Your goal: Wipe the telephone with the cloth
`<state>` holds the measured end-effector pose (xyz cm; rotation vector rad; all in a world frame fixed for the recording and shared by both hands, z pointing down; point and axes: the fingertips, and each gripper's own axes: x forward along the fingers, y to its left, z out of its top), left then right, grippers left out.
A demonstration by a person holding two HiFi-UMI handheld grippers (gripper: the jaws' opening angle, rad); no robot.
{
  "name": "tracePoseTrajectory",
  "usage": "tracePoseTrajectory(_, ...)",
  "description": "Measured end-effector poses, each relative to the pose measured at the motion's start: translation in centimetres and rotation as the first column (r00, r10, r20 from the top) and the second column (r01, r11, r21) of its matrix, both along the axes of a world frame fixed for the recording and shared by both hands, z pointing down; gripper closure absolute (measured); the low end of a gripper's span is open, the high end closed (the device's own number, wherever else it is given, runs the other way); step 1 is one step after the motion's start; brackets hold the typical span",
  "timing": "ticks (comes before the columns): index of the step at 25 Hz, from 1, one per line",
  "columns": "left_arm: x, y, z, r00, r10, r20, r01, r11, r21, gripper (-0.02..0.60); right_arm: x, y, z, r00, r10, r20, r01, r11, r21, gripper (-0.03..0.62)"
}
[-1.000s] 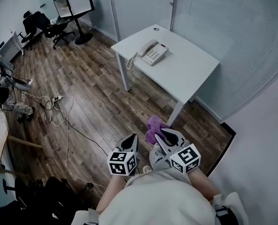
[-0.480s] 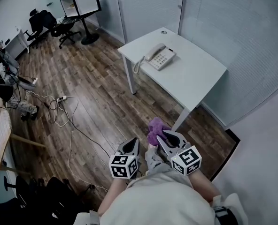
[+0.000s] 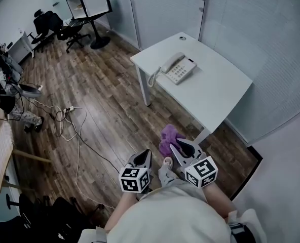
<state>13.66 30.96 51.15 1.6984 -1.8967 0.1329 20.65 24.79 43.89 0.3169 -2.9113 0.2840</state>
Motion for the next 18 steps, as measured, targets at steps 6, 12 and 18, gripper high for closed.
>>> tracePoseTrajectory(6, -2.6, -3.7, -1.0, 1.0, -0.008, 0.006, 0.008, 1.0, 0.0, 0.56, -1.9, -3.9, -0.6, 1.0, 0.013, 0.005, -0.013, 1.0, -0.01, 0.514)
tracePoseTrajectory(12, -5.1, -7.5, -2.2, 1.0, -0.023, -0.001, 0.023, 1.0, 0.004, 0.56, -4.2, -7.7, -1.6, 1.0, 0.009, 0.011, -0.009, 1.0, -0.01, 0.514)
tracePoseTrajectory(18, -7.1, -11.4, -2.2, 0.999, -0.034, 0.007, 0.034, 0.999, 0.004, 0.56, -6.2, -12.1, -1.9, 1.0, 0.007, 0.026, -0.007, 1.0, -0.001, 0.514)
